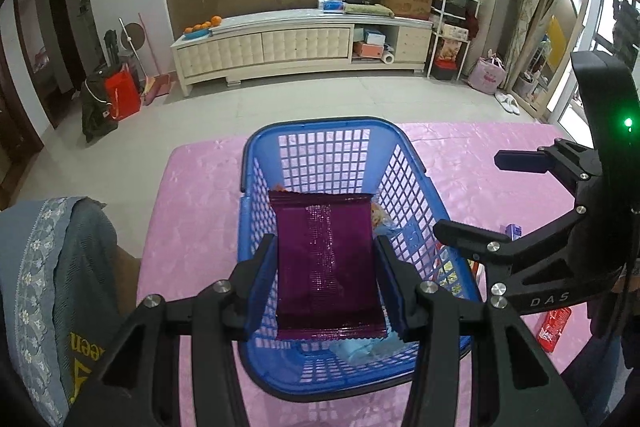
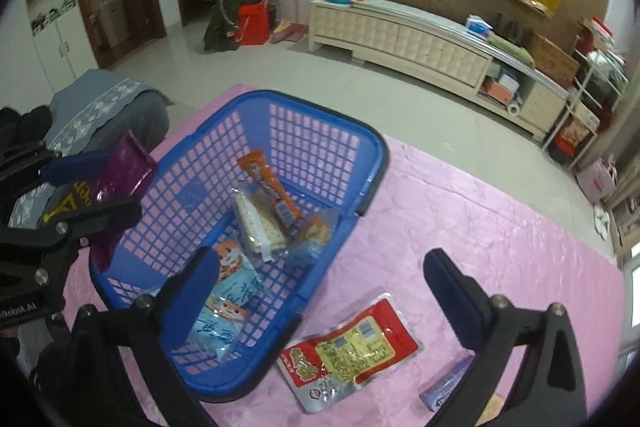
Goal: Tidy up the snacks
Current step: 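Open both tools to drop the purple pack and crackers into the basket, then move both tools back over the remaining snacks on the mat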
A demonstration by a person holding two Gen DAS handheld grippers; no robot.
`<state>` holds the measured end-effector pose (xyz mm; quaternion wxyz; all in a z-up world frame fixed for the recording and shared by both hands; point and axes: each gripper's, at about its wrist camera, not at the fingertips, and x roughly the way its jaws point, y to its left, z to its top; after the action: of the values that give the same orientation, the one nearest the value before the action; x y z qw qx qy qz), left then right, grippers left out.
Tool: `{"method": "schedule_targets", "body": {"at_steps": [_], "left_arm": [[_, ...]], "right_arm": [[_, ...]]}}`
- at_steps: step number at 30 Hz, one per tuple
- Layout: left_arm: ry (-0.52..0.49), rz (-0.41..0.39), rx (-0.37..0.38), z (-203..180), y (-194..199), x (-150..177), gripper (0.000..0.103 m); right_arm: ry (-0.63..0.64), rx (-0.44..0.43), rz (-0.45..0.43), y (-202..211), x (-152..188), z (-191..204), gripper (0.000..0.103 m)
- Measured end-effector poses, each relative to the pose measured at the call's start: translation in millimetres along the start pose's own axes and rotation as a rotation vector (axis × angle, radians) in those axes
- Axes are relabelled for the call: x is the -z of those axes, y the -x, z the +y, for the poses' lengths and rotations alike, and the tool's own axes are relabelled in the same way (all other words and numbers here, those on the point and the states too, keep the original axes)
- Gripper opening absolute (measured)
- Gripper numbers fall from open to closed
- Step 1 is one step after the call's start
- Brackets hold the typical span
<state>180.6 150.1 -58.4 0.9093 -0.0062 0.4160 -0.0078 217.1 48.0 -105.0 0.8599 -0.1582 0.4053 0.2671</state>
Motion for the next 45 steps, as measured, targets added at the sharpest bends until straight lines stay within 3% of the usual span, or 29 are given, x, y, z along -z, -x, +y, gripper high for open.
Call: {"method": "schedule_targets", "body": {"at_steps": [15, 16, 19, 20, 32, 45], "left_arm": [[0.007, 0.071, 0.017, 0.4, -45.5, -4.7, 0.047], [0.002, 0.07, 0.014, 0.1, -46.5, -4.3, 0.051], [-0.038, 0.058, 0.004, -4.9, -43.5, -1.8, 0.079], [-0.055, 0.045, -0.006, -6.5, -40.0, -0.1, 0.08], [-0.02, 0.002, 0.019, 0.7, 3.3, 11.6, 0.08], [-0.073, -0.068, 0.046, -37.7, 63.5, 20.2, 0.08]], "right_arm": [[-0.042, 0.033, 0.048, -18.9, 5.9, -22.6, 0.103], [-0.045, 0.028, 0.053, -20.4, 6.6, -23.7, 0.103], [-0.05, 0.029, 0.057, -21.5, 9.2, -24.2, 0.103], [-0.05, 0.034, 0.054, -21.1, 9.8, -23.3, 0.103], [-0.081, 0.016, 0.028, 15.3, 21.4, -14.5, 0.103], [-0.107, 0.039, -0.031, 85.6, 43.3, -12.9, 0.103]]}}
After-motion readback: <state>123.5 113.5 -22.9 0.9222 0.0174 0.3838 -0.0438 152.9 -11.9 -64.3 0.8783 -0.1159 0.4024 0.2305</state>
